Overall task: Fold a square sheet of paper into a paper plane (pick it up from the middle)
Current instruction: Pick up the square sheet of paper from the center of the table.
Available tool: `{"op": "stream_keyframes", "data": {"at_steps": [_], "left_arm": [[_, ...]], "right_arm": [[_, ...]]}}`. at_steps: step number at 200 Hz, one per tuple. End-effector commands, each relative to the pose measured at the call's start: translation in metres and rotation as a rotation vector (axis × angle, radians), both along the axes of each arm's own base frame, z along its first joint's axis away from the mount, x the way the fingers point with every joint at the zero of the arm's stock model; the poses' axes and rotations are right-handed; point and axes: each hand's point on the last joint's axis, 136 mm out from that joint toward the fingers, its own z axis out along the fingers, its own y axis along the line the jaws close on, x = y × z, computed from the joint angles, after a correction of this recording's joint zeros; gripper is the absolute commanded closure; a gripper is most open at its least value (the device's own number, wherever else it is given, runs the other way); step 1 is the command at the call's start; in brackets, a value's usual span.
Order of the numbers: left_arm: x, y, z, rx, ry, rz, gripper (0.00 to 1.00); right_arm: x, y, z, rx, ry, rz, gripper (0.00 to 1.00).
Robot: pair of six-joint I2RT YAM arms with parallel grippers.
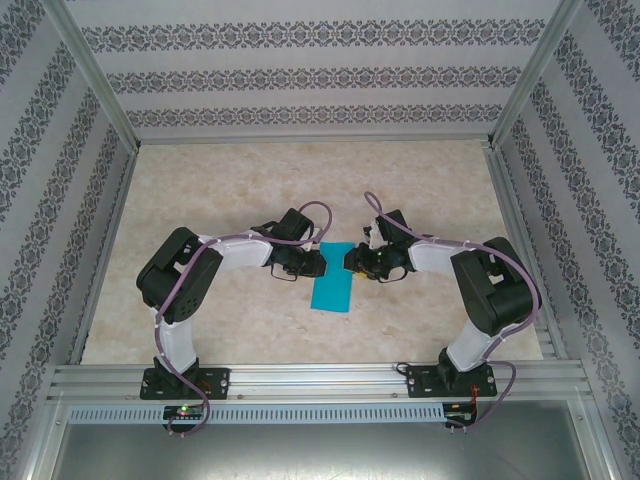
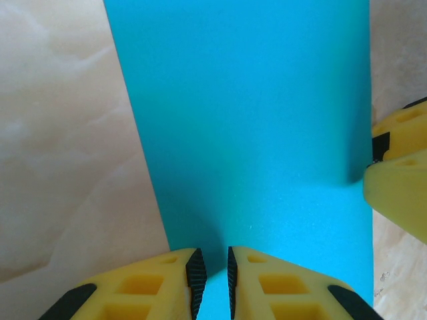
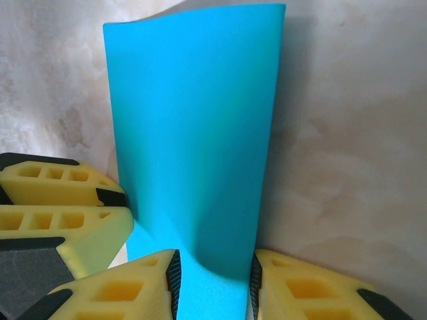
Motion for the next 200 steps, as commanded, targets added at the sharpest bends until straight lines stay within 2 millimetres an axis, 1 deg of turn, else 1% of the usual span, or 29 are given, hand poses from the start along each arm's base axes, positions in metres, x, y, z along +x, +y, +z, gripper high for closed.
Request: {"op": "stream_keyframes", "data": {"at_steps": [1,30,62,85,114,127,147,171,190,200], "left_arm": [[-0.052,0.047,-0.076,0.245,0.185,-0.017,0.75],[-0.052,0.046,-0.075,0.243,0.186,-0.017,0.75],[-0.052,0.046,-0.075,0.240,0.185,-0.018,0.75],[-0.053,0.046,-0.075,0.239,0.186,-0.017,0.75],[-0.052,0.044,-0.073,0.229,0.185,-0.015,0.74],[-0.051,0.043,-0.070,0.224,0.181,-0.016,0.73],[-0.047,0.039,-0.059,0.194,0.152,-0.009,0.70],[-0.042,0.031,-0.042,0.146,0.125,-0.002,0.66],[-0.036,0.025,-0.022,0.100,0.094,0.004,0.63],[-0.033,0.022,-0.011,0.079,0.077,0.006,0.59]], "right_arm": [[0.012,0.009,0.013,0.055,-0.041,0.021,0.65],[0.016,0.014,0.015,0.081,-0.041,0.036,0.65],[0.017,0.015,0.010,0.078,-0.032,0.049,0.65],[0.020,0.017,0.011,0.096,-0.037,0.051,0.66],[0.023,0.019,0.013,0.108,-0.047,0.059,0.70],[0.023,0.018,0.014,0.109,-0.051,0.059,0.74],[0.024,0.016,0.017,0.114,-0.060,0.057,0.82],[0.022,0.016,0.021,0.118,-0.073,0.062,0.87],[0.023,0.017,0.027,0.128,-0.084,0.062,0.91],[0.023,0.017,0.030,0.134,-0.092,0.062,0.93]]}}
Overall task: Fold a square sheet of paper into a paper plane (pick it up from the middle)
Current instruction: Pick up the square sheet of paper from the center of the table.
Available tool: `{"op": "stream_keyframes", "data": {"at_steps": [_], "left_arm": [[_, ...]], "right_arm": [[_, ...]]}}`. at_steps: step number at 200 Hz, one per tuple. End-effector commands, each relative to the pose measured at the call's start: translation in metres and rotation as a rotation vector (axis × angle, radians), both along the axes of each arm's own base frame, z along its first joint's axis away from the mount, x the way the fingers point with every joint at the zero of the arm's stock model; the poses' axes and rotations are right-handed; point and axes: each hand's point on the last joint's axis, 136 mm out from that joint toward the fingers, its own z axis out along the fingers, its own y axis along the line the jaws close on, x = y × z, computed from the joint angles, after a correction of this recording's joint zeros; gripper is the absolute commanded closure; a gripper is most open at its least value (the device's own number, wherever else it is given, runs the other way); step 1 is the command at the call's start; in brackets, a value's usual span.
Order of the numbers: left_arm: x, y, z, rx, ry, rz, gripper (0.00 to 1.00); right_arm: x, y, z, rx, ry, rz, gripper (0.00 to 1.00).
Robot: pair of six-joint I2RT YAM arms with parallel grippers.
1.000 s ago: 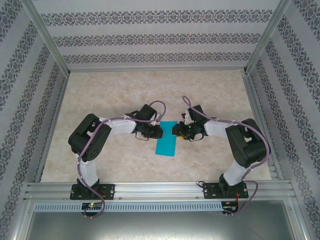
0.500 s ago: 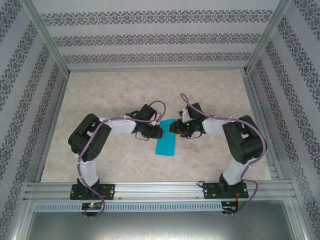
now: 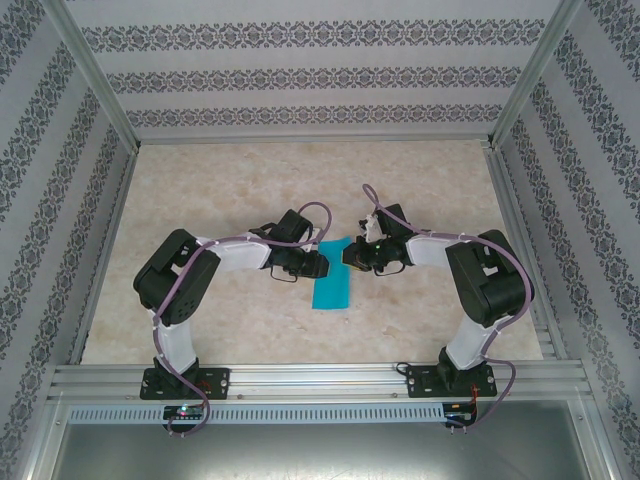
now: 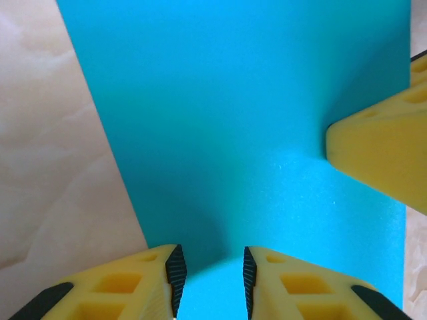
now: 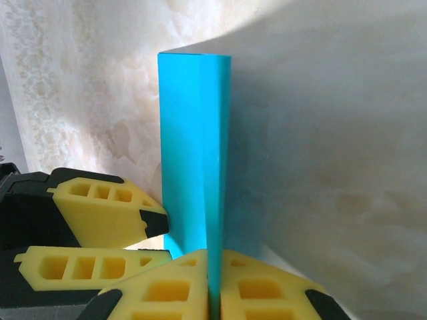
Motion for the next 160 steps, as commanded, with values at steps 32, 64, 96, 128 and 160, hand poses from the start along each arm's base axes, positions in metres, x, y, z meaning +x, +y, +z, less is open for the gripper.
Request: {"op": "stream_keyframes", "data": {"at_steps": [32,64,96,128,160], "left_arm": [[-0.022,0.031,0.014,0.113,0.032,0.049,0.49],[-0.016,0.046,0.056,0.062,-0.054,0.126,0.38],[-0.016,0.045,0.096,-0.120,-0.083,0.183,0.36],[-0.023,0.042,0.127,-0.252,-0.091,0.198,0.32],[-0.027,0.042,0.141,-0.345,-0.087,0.217,0.31]], "right_arm": [[0.007,0.005,0.039,0.070,-0.089,0.013,0.98],[0.011,0.009,0.070,0.152,-0.124,0.002,0.99],[0.017,0.016,0.108,0.264,-0.161,-0.011,0.99],[0.025,0.018,0.147,0.370,-0.190,-0.032,1.00],[0.028,0.020,0.173,0.427,-0.207,-0.035,1.00]]}}
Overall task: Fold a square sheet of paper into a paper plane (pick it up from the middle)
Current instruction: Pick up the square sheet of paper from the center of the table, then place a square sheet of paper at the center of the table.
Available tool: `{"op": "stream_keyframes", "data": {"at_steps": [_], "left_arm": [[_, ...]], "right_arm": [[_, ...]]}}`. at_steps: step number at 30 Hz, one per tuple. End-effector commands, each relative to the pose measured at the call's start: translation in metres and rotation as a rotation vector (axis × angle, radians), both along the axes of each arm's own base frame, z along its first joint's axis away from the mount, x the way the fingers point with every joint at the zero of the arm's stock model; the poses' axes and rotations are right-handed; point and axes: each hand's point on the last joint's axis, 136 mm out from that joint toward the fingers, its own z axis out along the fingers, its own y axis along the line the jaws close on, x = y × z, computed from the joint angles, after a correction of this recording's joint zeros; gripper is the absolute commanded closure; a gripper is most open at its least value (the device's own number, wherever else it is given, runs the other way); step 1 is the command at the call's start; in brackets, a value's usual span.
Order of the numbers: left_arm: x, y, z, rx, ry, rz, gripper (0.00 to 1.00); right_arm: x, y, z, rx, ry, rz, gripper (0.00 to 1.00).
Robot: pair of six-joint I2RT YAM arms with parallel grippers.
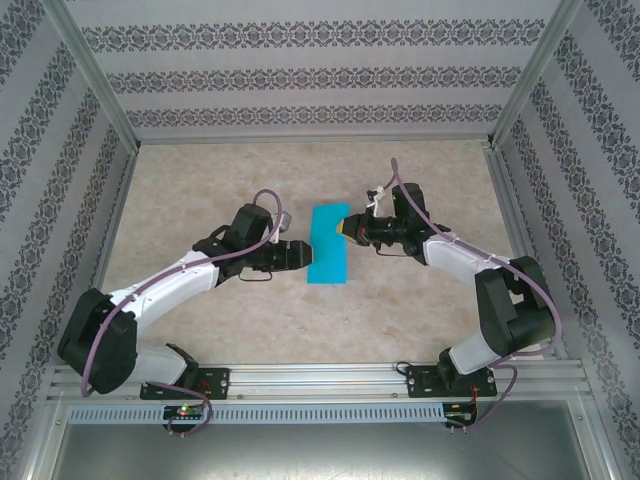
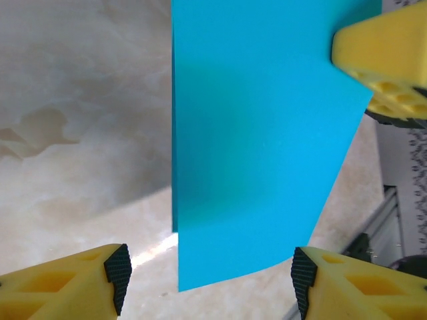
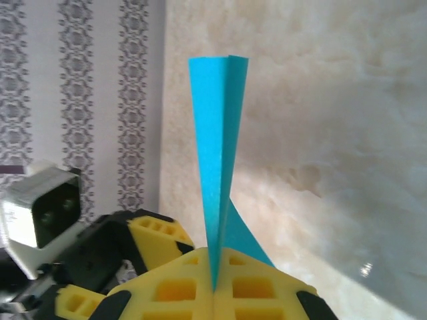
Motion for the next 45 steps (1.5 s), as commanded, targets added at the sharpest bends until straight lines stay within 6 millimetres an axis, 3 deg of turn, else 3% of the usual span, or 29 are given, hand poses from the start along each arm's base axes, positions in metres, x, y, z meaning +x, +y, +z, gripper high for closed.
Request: {"op": "stream_keyframes", "data": {"at_steps": [1,10,16,21,32,37,42,45], "left_arm": [[-0.001,-0.005,0.020,-0.131,0.000,0.017,0.31],[-0.004,-0.005,0.018,-0.160,0.004,0.014,0.30],[-0.004,-0.012,0.036,-0.231,-0.008,0.000,0.35],[-0.007,-0.008,0.043,-0.211,-0.023,0.002,0.46],[-0.007,-0.001,0.036,-0.141,-0.013,0.006,0.74],[-0.006,0.002,0.029,-0.110,0.010,0.023,0.81],[-0.006,-0.001,0.022,-0.111,0.045,0.018,0.96],[-0.006,-0.003,0.014,-0.103,0.066,0.016,0.98]], "right_arm": [[0.006,0.005,0.048,0.105,-0.066,0.012,1.00],[0.010,0.006,0.071,0.168,-0.079,0.000,1.00],[0.011,0.006,0.069,0.167,-0.073,-0.005,1.00],[0.012,0.005,0.063,0.158,-0.067,-0.009,1.00],[0.011,0.007,0.049,0.152,-0.043,-0.003,1.00],[0.012,0.008,0.040,0.147,-0.032,0.004,1.00],[0.010,0.012,0.027,0.135,-0.019,0.014,1.00],[0.010,0.013,0.016,0.118,-0.008,0.015,1.00]]}}
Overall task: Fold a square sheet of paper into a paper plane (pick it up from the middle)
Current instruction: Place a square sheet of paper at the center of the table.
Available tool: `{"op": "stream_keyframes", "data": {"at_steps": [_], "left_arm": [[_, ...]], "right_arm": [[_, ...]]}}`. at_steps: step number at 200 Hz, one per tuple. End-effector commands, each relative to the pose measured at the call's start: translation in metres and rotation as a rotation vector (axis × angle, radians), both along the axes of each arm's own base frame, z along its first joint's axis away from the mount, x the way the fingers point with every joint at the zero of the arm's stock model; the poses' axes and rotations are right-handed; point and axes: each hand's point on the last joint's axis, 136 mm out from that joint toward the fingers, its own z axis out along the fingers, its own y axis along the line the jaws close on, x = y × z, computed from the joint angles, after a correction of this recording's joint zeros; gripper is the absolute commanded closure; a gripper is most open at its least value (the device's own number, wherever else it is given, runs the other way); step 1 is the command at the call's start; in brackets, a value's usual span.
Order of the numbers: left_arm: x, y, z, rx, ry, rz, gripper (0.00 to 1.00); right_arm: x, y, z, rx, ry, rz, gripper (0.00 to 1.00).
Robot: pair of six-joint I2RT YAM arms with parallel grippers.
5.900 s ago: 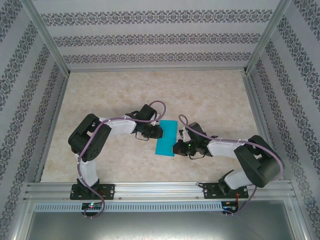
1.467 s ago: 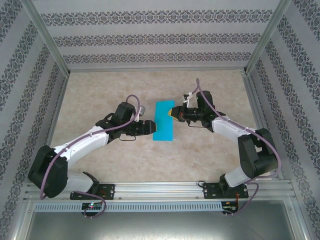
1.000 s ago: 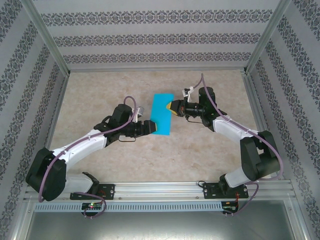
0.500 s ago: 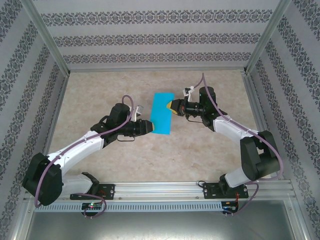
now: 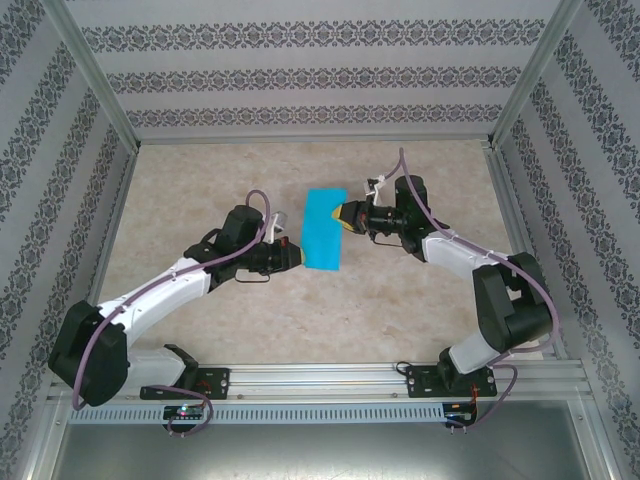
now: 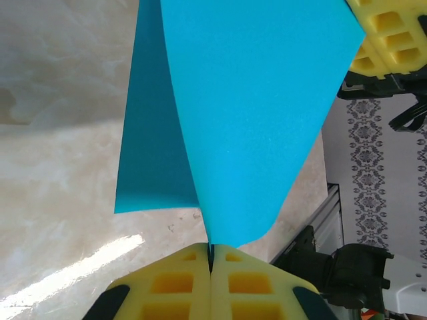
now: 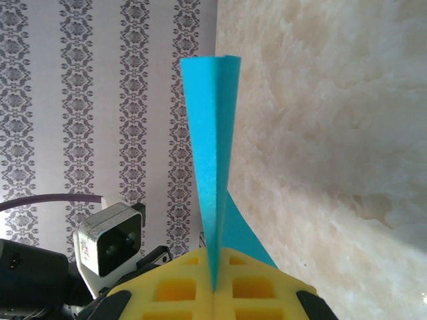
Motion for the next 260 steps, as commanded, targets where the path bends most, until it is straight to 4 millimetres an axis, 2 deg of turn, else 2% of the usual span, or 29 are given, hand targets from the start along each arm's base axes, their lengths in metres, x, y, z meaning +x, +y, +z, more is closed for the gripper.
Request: {"op": "stream_keyframes", "data": {"at_steps": [1,67,126,164,195,225,260], "left_arm": [[0.005,0.000,-0.006,0.013,0.028,0.005,0.99],[0.003,-0.007,-0.048,0.054,0.121,-0.007,0.99],[0.010,-0.019,-0.069,0.073,0.158,-0.009,0.98],[0.015,-0.030,-0.082,0.074,0.181,-0.016,0.98],[0.016,-0.032,-0.092,0.081,0.200,-0.010,0.95],[0.016,-0.032,-0.097,0.081,0.213,0.003,0.96],[0.015,-0.030,-0.100,0.083,0.216,0.009,0.97]], "right_arm": [[-0.006,0.005,-0.016,-0.016,-0.013,0.036,1.00],[-0.005,0.006,-0.072,-0.077,0.073,0.051,0.94],[-0.005,0.001,-0.111,-0.128,0.124,0.058,0.90],[-0.003,-0.005,-0.126,-0.166,0.140,0.063,0.85],[-0.005,-0.013,-0.135,-0.248,0.139,0.066,0.76],[-0.005,-0.024,-0.138,-0.363,0.121,0.068,0.64],[-0.009,-0.045,-0.135,-0.535,0.101,0.062,0.58]]}}
